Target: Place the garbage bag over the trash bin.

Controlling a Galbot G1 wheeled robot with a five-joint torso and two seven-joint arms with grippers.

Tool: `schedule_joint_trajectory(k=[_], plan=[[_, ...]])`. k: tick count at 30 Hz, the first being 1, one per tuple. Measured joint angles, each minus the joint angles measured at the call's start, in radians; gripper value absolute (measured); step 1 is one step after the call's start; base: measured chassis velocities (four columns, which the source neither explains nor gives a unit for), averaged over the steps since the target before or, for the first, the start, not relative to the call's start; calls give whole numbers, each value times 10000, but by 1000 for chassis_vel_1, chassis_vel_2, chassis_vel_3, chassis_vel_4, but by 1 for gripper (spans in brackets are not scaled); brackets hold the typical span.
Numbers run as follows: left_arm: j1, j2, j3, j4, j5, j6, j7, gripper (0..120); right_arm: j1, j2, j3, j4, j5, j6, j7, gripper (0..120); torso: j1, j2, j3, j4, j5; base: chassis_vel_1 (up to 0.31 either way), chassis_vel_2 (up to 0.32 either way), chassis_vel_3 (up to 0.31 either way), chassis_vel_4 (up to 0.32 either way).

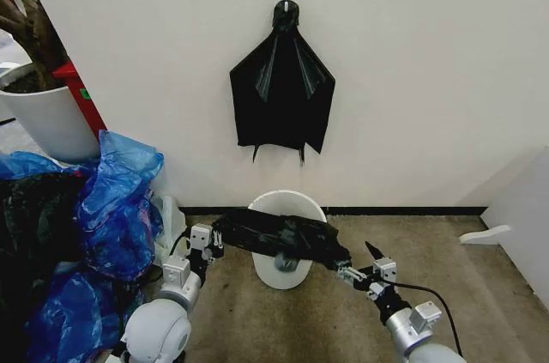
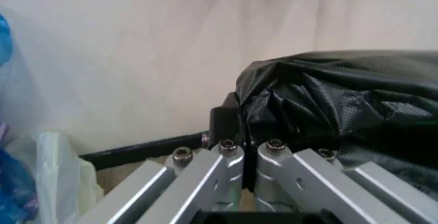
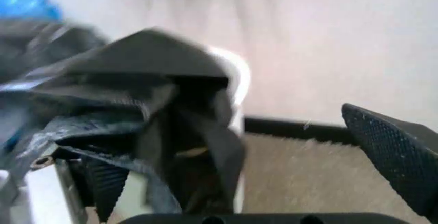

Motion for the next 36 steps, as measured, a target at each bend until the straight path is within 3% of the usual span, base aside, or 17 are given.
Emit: schedule_joint_trajectory(k=[4, 7, 11, 13, 14, 16, 23, 26, 30, 34, 36], plan=[[-62, -92, 64, -58, 45, -41, 10, 0, -593, -380, 514, 306, -295, -1274, -1417, 100, 0, 0, 0, -3, -1, 0, 0, 0, 0], [-77, -119, 82, -84, 55, -42, 2, 0, -818, -462, 513, 425, -417, -1423, -1614, 100, 0, 0, 0, -3, -1, 0, 0, 0, 0], [-95, -189, 162, -193, 111, -43, -66, 0, -1145, -598, 661, 549, -1710, -646, -2948, 100, 0, 0, 0, -2, 3, 0, 0, 0, 0], [-95, -189, 162, -193, 111, -43, -66, 0, -1145, -598, 661, 549, -1710, -646, -2948, 100, 0, 0, 0, -2, 3, 0, 0, 0, 0], [-80, -198, 181, -267, 135, -44, -89, 0, -1274, -737, 905, 690, -2538, -103, -3456, 100, 0, 0, 0, 0, -3, 0, 0, 0, 0], [-60, -222, 178, -315, 176, -44, -114, 0, -1488, -889, 1130, 1022, -2794, 165, -3611, 100, 0, 0, 0, -1, 3, 0, 0, 0, 0], [-46, -292, 175, -324, 303, -79, -125, 0, -1772, -1030, 1228, 2235, -2346, -7, -2565, 100, 0, 0, 0, -2, -1, 0, 0, 0, 0], [34, -336, 194, -385, 357, -108, -124, 0, -1156, -1046, 898, 3029, -1798, -1046, -1537, 100, 0, 0, 0, -1, -3, 0, 0, 0, 0], [-12, -334, 273, -390, 364, -110, -115, 0, -572, -1050, 458, 2970, -1655, -1776, -1009, 100, 0, 0, 0, 5, -2, 0, 0, 0, 0], [-294, -178, 399, -191, 305, -109, -72, 0, -282, -687, -196, 2806, -1211, -2648, -227, 100, 0, 0, 0, -9, -5, 0, 0, 0, 0], [-298, -161, 399, -180, 293, -107, -68, 0, -173, -637, -360, 2680, -1115, -2791, -140, 100, 0, 0, 0, -4, -3, 0, 0, 0, 0]])
